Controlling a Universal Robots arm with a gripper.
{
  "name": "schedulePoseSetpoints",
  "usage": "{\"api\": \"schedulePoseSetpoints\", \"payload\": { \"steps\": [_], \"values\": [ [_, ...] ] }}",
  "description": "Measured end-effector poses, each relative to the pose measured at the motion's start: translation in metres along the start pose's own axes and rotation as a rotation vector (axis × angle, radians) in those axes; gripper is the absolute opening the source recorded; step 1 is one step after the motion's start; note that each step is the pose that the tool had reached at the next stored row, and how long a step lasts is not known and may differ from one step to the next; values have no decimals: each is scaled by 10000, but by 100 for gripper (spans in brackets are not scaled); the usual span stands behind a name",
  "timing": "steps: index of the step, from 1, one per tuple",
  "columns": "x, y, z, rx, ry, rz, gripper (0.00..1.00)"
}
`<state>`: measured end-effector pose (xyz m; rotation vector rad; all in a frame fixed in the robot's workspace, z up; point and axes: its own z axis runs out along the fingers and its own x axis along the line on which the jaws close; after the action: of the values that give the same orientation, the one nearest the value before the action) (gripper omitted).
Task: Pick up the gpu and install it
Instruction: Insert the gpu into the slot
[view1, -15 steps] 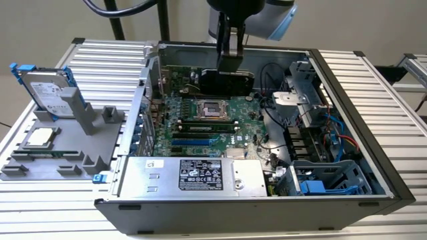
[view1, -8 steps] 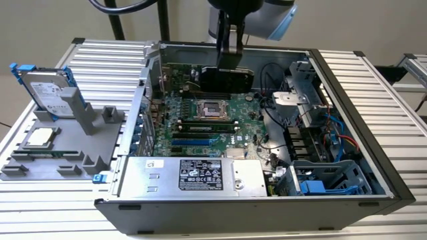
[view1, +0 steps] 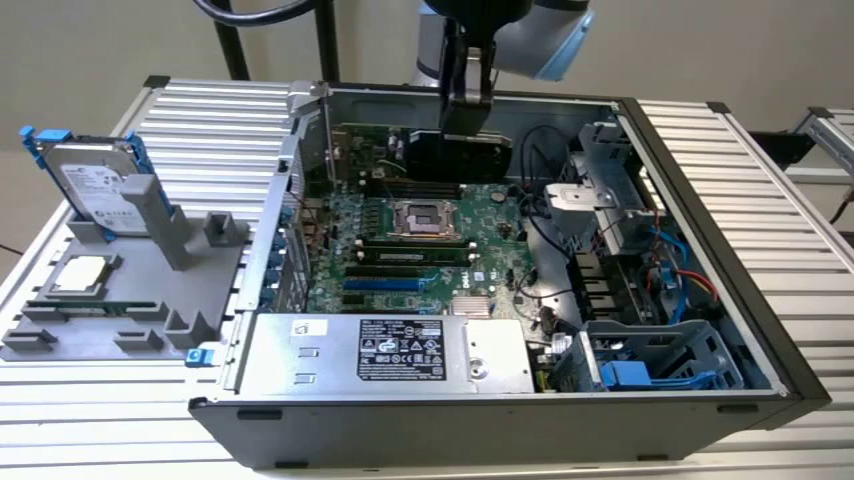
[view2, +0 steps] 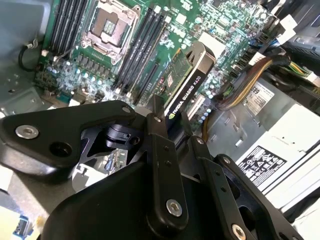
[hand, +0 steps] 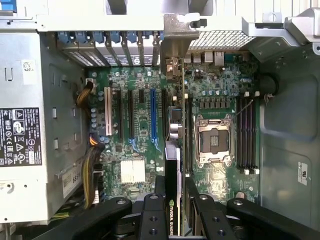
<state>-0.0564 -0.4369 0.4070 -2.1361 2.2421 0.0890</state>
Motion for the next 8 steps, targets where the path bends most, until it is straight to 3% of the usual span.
{"api": "schedulePoseSetpoints", "payload": {
  "steps": [8],
  "values": [
    [-23, -61, 20, 1, 0, -13, 0]
  ]
}}
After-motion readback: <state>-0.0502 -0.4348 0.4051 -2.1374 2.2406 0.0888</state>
